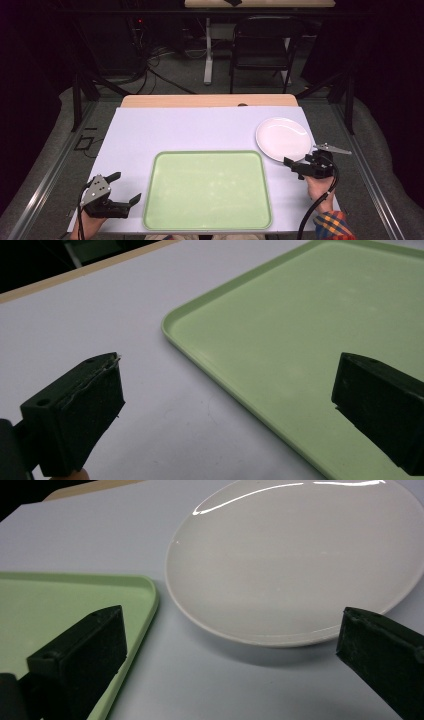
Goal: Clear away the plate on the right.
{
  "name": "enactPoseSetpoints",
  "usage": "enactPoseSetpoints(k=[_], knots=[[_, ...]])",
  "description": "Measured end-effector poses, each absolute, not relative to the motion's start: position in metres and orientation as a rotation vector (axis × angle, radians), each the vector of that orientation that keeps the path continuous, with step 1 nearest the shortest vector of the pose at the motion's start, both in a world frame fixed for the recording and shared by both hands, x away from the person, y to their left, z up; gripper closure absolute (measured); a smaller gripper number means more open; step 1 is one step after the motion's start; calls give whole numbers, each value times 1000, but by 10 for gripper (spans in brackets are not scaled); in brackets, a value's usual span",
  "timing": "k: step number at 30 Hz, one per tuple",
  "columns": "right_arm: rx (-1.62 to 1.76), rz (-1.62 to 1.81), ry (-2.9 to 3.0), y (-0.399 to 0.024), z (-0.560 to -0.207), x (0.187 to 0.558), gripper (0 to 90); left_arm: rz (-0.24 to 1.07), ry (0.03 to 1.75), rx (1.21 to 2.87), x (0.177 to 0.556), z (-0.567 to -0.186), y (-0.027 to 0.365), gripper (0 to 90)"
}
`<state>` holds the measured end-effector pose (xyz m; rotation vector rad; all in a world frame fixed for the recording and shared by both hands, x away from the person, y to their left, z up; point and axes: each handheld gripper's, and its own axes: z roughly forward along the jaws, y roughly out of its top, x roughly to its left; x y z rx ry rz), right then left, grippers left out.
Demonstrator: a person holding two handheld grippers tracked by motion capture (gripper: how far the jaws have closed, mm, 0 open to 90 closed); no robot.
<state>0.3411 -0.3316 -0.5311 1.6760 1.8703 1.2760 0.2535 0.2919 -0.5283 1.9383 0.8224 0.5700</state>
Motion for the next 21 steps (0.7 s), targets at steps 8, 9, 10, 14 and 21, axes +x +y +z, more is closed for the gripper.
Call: enactPoseSetpoints(k=[8, 9, 10, 14, 21], knots=[[1759, 1323, 1807, -344, -537, 353, 0, 575, 817, 1938, 253, -529, 292, 1], [1785, 1321, 1792, -347, -539, 357, 0, 575, 814, 1949, 253, -529, 292, 1], [1785, 1321, 1792, -347, -539, 357, 0, 575, 814, 1949, 253, -529, 292, 1], [1855, 1343, 1750, -355, -547, 367, 0, 574, 805, 1944, 253, -528, 291, 1], [1930, 1349, 1701, -362, -555, 378, 9, 575, 807, 1949, 254, -529, 292, 1]])
